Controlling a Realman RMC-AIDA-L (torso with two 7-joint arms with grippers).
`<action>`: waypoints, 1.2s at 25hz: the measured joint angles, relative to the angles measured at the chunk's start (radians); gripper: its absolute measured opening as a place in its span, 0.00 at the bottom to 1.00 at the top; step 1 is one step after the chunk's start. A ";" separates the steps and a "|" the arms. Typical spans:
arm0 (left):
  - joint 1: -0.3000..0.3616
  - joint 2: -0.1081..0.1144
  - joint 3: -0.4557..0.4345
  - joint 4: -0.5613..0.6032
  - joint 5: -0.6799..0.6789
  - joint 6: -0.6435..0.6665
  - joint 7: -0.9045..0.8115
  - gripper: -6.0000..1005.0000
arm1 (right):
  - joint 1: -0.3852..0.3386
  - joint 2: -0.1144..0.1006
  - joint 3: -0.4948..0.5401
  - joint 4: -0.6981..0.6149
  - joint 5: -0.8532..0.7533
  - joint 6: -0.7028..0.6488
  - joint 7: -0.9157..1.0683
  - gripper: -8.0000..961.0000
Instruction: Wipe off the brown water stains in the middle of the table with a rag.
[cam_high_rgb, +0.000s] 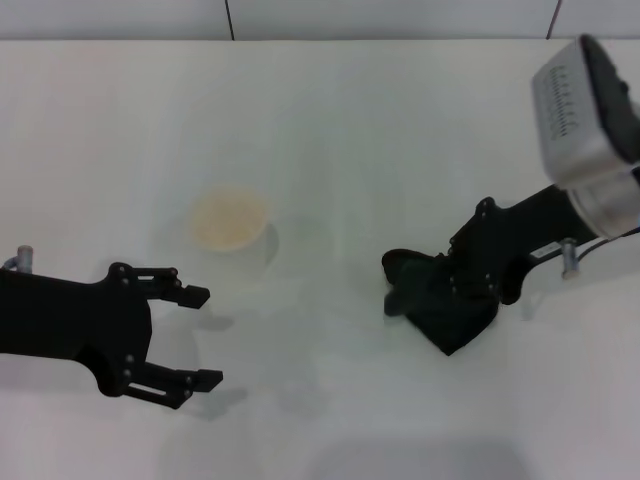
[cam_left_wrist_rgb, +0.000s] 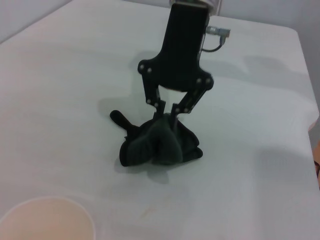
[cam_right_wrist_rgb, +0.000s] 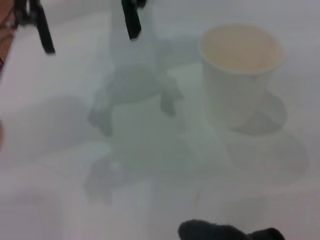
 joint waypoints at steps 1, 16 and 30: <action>0.000 0.000 -0.005 -0.002 -0.003 0.000 0.007 0.89 | -0.001 -0.001 0.031 0.000 0.011 -0.032 -0.012 0.10; 0.022 0.004 -0.073 -0.035 -0.056 0.012 0.103 0.89 | -0.020 -0.014 0.278 0.055 0.061 -0.192 -0.132 0.43; 0.022 0.005 -0.132 -0.070 -0.098 0.017 0.127 0.89 | -0.032 -0.008 0.379 0.070 0.078 -0.237 -0.183 0.44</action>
